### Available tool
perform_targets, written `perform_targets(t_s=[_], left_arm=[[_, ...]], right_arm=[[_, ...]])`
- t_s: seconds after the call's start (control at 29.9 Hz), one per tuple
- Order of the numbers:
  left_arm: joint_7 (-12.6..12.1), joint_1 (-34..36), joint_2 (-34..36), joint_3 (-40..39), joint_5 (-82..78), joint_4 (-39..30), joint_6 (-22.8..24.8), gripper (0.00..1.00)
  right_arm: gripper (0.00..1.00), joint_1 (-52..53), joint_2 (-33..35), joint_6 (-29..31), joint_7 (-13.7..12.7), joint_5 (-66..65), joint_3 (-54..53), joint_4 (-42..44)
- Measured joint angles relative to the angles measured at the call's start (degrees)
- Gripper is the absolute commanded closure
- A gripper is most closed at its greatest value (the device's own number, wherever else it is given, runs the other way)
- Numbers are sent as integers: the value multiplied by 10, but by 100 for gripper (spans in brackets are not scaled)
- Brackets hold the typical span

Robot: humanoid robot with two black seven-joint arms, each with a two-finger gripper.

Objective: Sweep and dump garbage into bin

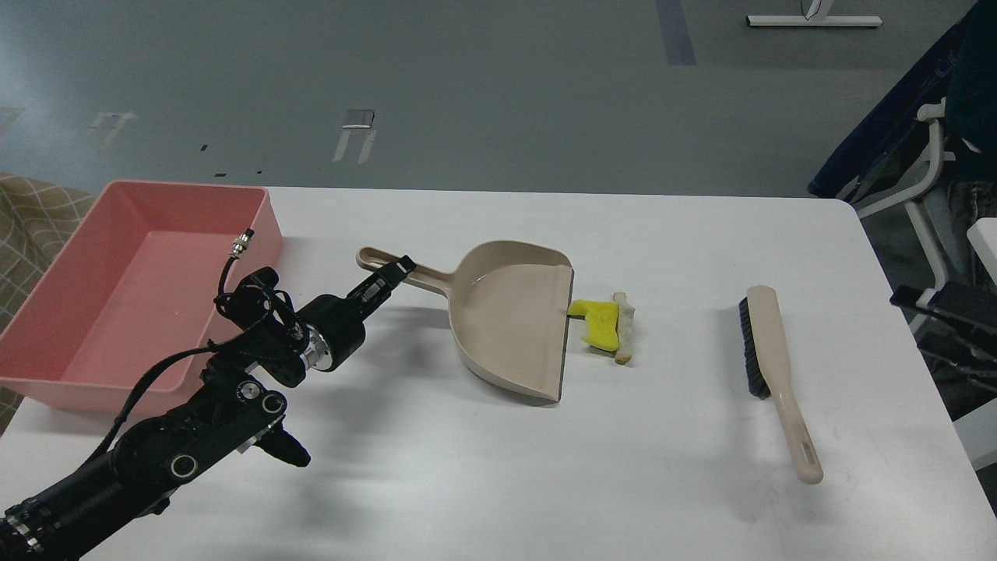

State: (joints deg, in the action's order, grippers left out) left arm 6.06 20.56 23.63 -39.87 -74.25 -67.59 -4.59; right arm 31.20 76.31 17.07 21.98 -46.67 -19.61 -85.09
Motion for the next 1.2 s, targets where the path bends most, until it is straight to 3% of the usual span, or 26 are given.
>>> perform_targets(t_s=[0.23, 0.33, 1.0, 1.14, 1.2], left_arm=[[0, 2, -7, 0, 0, 0, 0, 100], [0, 2, -9, 0, 0, 0, 0, 100], [0, 2, -11, -1, 0, 0, 0, 100], [0, 2, -13, -1, 0, 0, 0, 100], [0, 2, -14, -1, 0, 0, 0, 100]], right_arm=[[0, -11, -2, 1, -102, -17, 29, -23], [1, -19, -7, 1, -123, -17, 31, -29], [1, 25, -95, 32, -188, -79, 31, -57], [5, 25, -104, 32, -196, -83, 33, -56], [12, 25, -107, 32, -201, -83, 33, -56]])
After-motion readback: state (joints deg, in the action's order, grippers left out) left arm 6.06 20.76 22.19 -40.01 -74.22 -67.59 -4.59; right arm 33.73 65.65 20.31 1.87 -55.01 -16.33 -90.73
